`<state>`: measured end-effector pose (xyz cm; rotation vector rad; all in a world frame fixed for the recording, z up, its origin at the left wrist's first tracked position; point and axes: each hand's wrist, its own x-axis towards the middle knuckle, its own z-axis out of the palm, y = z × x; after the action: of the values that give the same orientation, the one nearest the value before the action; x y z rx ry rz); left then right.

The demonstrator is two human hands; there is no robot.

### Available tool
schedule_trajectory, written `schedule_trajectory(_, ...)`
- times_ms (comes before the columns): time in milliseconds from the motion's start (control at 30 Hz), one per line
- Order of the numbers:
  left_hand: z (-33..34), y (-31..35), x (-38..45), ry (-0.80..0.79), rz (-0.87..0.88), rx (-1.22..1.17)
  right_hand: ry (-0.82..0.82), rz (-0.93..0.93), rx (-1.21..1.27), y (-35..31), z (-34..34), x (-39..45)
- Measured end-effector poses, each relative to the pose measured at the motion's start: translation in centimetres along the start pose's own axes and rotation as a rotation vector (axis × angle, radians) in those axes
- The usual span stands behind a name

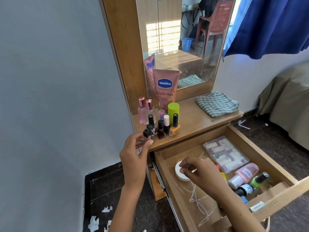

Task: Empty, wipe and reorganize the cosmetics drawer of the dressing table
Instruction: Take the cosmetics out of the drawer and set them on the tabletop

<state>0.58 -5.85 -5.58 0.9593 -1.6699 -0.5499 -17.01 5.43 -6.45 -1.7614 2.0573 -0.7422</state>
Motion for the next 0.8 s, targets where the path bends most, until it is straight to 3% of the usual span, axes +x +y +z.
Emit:
schedule_trajectory(267, 0.4, -0.2, -1.0, 0.014, -0.008, 0.02, -0.037, 0.035, -0.021, 0.1, -0.1, 0.0)
schedule_trajectory(400, 0.5, 0.8, -1.7, 0.116, 0.02, 0.046, -0.048, 0.074, -0.029, 0.3, 0.0, 0.0)
schedule_trajectory(500, 1.1, 2.0, -3.4, 0.145, 0.168, 0.054, 0.128, 0.216, -0.022, 1.1, -0.5, -0.2)
schedule_trajectory(600, 2.5, 3.5, -5.7, -0.065, 0.206, 0.046, 0.36, 0.369, 0.043, 2.4, -1.8, -0.5)
schedule_trajectory(733, 5.5, 5.2, -6.8, -0.567, 0.269, 0.163, 0.385, 0.446, 0.005, 4.2, -3.6, -1.8)
schedule_trajectory(800, 7.6, 5.8, -7.0, -0.695, 0.315, 0.236, 0.406, 0.476, -0.032, 4.7, -3.9, -2.6)
